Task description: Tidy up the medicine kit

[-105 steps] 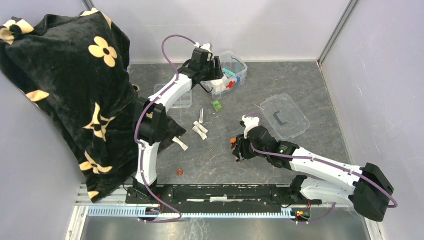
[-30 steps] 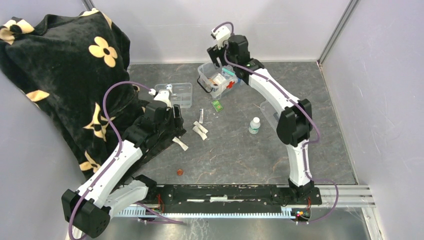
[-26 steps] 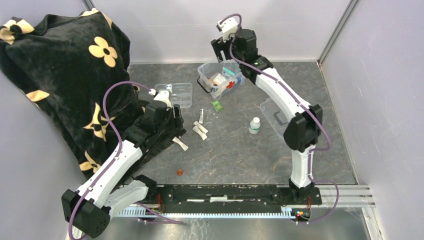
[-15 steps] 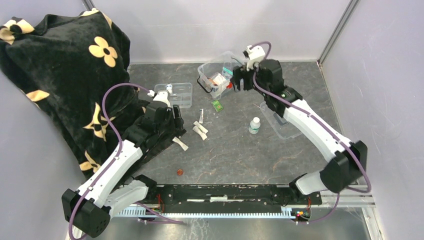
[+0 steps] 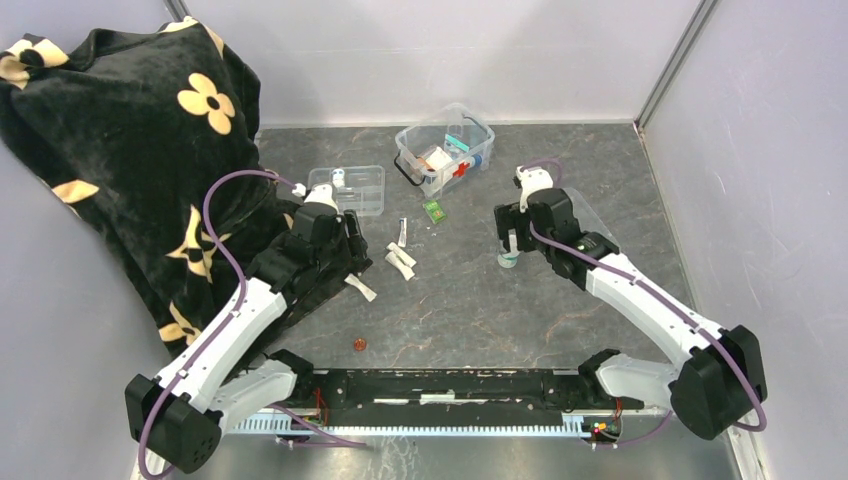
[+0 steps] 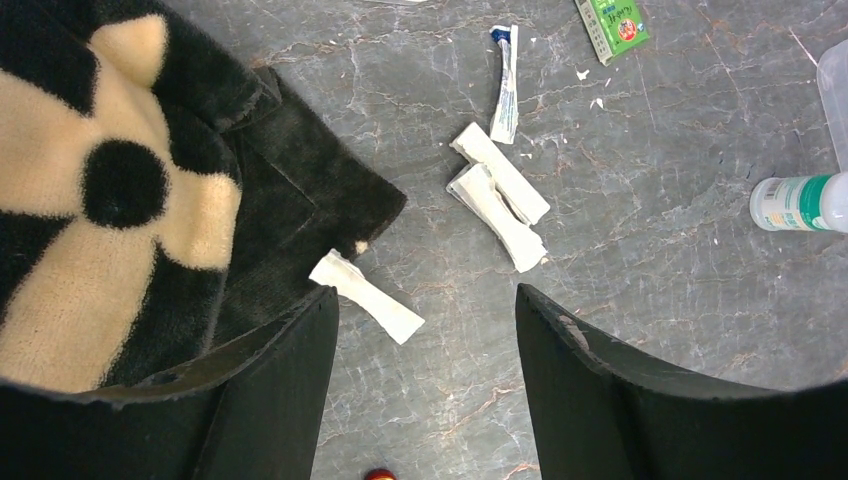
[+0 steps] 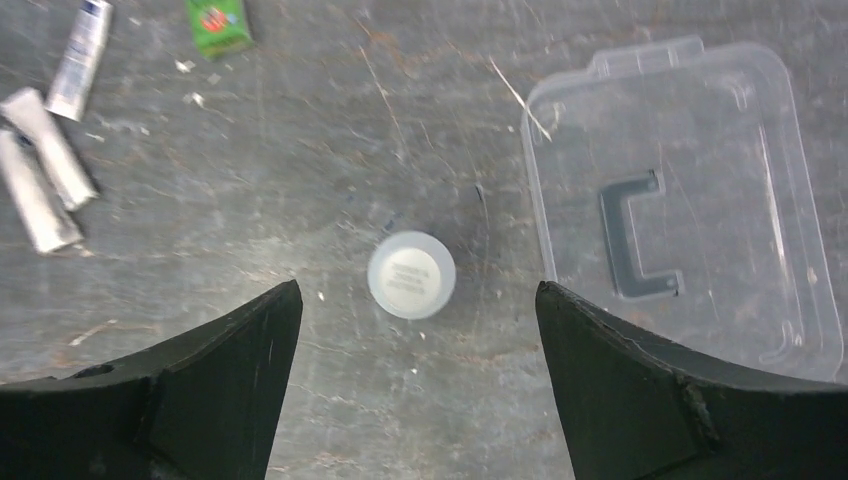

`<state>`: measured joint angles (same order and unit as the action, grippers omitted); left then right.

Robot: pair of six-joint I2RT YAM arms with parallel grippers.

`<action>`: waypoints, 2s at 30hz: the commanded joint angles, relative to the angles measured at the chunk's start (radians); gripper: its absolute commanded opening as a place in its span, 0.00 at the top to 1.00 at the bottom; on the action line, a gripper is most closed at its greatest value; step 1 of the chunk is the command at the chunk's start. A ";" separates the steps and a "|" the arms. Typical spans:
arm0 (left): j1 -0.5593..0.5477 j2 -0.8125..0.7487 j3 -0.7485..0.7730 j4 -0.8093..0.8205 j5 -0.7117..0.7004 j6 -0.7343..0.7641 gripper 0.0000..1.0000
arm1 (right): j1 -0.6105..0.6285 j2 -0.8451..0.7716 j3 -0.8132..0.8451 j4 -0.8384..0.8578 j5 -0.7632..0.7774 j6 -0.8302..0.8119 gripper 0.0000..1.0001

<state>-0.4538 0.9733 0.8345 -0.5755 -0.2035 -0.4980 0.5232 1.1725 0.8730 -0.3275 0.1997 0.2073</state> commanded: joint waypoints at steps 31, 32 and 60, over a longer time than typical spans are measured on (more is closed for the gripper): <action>0.002 -0.038 0.004 -0.003 0.027 0.030 0.28 | -0.017 0.309 -0.073 0.223 -0.022 0.013 0.37; 0.003 -0.042 0.002 0.002 0.040 0.035 0.28 | -0.016 0.312 -0.071 0.224 -0.023 0.009 0.40; -0.439 -0.034 -0.048 0.332 0.104 0.286 0.00 | -0.013 0.178 -0.069 0.380 -0.990 0.269 0.58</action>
<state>-0.8505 0.9443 0.7601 -0.3405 -0.1043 -0.3393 0.5087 1.3937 0.7639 -0.0147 -0.6586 0.4084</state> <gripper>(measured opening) 0.994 0.547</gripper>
